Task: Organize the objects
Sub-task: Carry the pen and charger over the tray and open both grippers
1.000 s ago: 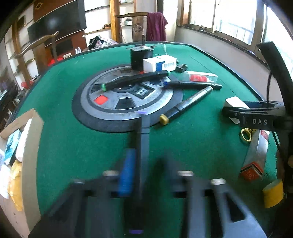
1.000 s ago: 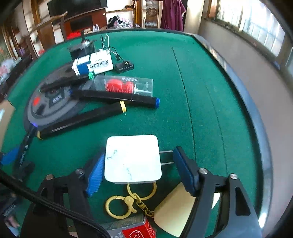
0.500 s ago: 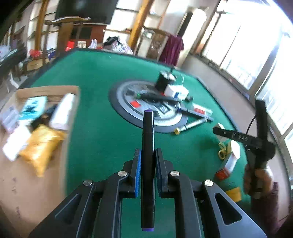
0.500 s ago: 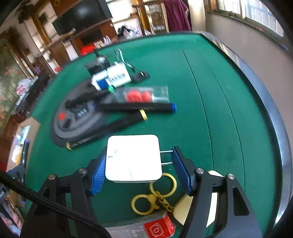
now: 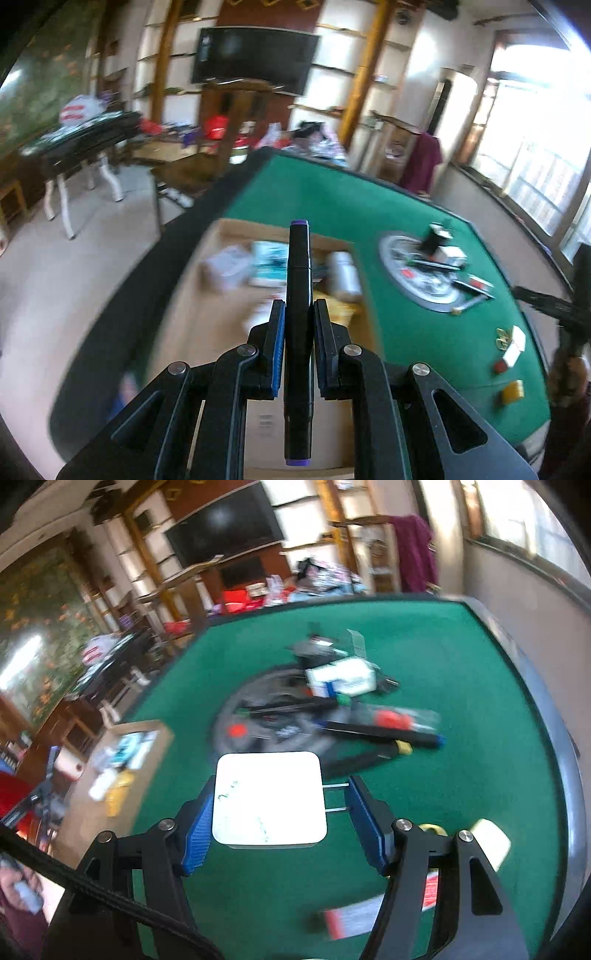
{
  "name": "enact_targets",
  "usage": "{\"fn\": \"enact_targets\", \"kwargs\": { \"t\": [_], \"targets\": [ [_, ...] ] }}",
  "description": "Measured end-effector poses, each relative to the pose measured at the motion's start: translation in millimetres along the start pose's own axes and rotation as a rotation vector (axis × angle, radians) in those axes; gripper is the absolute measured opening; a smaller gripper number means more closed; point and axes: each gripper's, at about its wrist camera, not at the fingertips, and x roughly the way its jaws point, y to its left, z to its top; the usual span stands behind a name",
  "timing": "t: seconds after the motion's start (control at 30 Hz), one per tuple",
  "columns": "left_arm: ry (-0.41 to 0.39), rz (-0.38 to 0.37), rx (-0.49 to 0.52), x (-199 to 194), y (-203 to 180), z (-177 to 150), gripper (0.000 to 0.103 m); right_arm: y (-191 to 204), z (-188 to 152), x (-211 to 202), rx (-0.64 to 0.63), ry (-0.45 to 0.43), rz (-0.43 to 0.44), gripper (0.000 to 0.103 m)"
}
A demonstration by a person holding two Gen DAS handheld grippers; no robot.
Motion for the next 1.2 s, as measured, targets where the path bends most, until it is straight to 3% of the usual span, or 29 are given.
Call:
{"fn": "enact_targets", "kwargs": {
  "t": [0.2, 0.57, 0.73, 0.87, 0.9, 0.93, 0.97, 1.03, 1.2],
  "targets": [
    [0.068, 0.072, -0.023, 27.9, 42.0, -2.2, 0.012, 80.8, -1.3, 23.2, -0.1, 0.047, 0.096, 0.066],
    [0.191, 0.05, -0.02, 89.4, 48.7, -0.3, 0.012, 208.3, -41.1, 116.5, -0.234, 0.242, 0.247, 0.066],
    [0.191, 0.03, -0.026, 90.3, 51.8, -2.5, 0.012, 245.4, -58.6, 141.0, -0.3, 0.302, 0.27, 0.066],
    [0.16, -0.011, -0.11, 75.9, 62.3, -2.5, 0.013, 265.3, -71.0, 154.4, -0.365, 0.334, 0.255, 0.066],
    [0.149, -0.021, -0.137, 70.1, 65.9, -3.3, 0.015, 269.3, -72.5, 159.5, -0.379, 0.344, 0.246, 0.066],
    [0.139, -0.028, -0.154, 65.2, 68.0, -3.8, 0.023, 277.7, -77.6, 164.7, -0.396, 0.353, 0.232, 0.066],
    [0.124, -0.03, -0.175, 58.9, 71.0, -4.5, 0.039, 284.0, -81.0, 168.2, -0.409, 0.359, 0.219, 0.066],
    [0.076, -0.024, -0.205, 43.6, 76.5, -7.4, 0.053, 290.9, -84.3, 176.3, -0.436, 0.368, 0.188, 0.066],
    [-0.011, -0.001, -0.242, 10.9, 89.4, -14.0, 0.053, 309.5, -85.7, 194.5, -0.489, 0.379, 0.133, 0.066]
  ]
}}
